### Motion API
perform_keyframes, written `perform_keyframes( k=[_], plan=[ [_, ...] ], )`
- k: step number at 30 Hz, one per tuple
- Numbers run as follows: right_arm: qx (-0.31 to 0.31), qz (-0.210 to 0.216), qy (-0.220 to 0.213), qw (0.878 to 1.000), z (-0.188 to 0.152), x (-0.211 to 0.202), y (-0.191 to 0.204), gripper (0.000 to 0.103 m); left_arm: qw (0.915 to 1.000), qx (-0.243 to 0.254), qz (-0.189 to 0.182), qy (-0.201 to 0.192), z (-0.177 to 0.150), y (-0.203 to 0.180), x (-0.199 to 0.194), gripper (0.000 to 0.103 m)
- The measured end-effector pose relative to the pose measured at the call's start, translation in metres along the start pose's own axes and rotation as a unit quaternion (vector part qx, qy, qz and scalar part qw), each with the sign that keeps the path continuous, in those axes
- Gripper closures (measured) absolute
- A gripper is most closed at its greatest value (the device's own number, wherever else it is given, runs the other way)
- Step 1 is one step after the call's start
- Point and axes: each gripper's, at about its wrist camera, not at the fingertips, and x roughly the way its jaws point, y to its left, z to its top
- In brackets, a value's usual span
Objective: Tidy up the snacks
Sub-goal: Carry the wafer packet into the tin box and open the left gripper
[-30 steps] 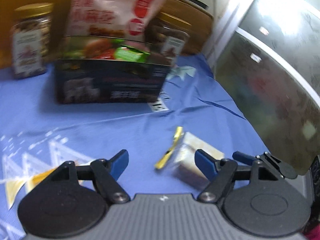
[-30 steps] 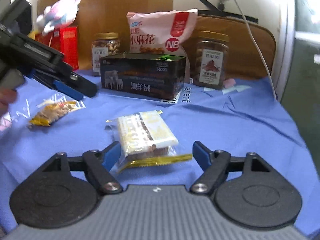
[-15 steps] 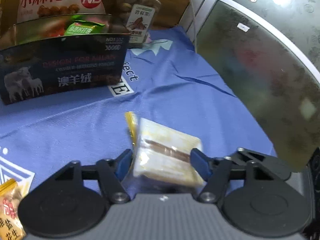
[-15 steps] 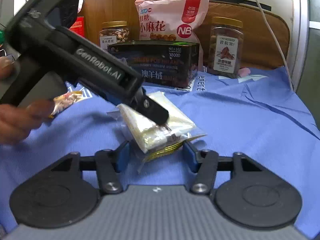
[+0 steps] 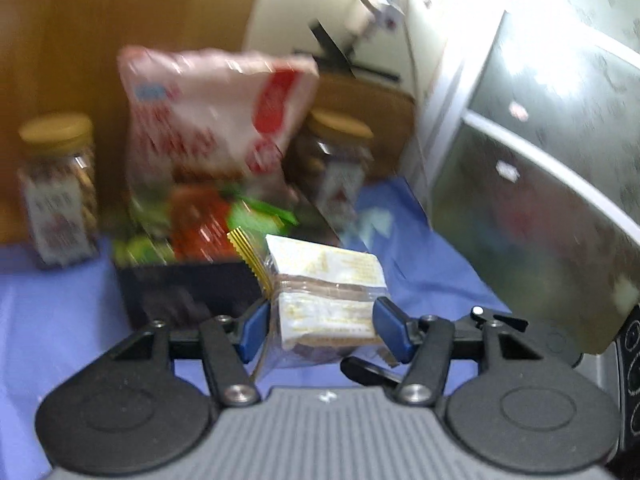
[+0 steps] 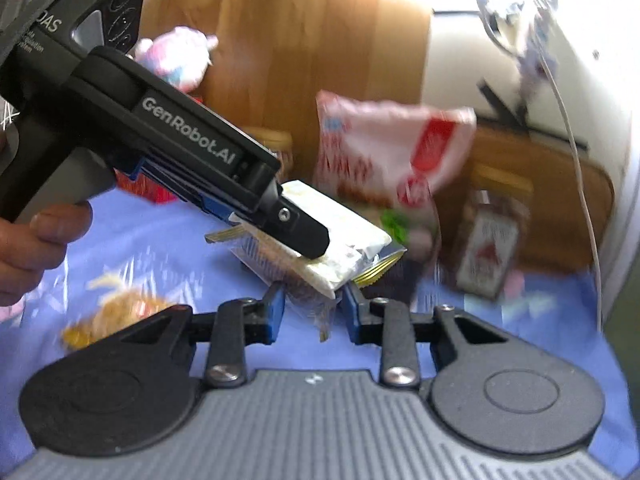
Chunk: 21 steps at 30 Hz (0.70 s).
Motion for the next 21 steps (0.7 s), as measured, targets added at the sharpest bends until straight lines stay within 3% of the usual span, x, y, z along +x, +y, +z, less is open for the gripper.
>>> perform_keyframes(
  k=[6,11,16,21],
  plan=[
    [0.007,0.017,-0.003,1.0,0.025,0.061,-0.016,0.069,0.9985,-0.021,0.045,-0.023,0.037,0.036,0.021,0.046],
    [0.017,-0.005,0.01,1.0,0.026,0.103,-0.024,0.065,0.9953,-0.053,0.081,-0.01,0.047,0.069,0.055,0.044],
    [0.023,-0.013,-0.004,1.0,0.021,0.095,-0.018,0.059,0.9918,-0.079,0.1,0.004,0.042,0.09,0.068,0.044],
    [0.042,-0.003,-0.008,0.999,0.014,0.073,-0.017,0.058,0.9927,-0.077,0.09,-0.023,0.034,0.089,0.032,0.043]
  ],
)
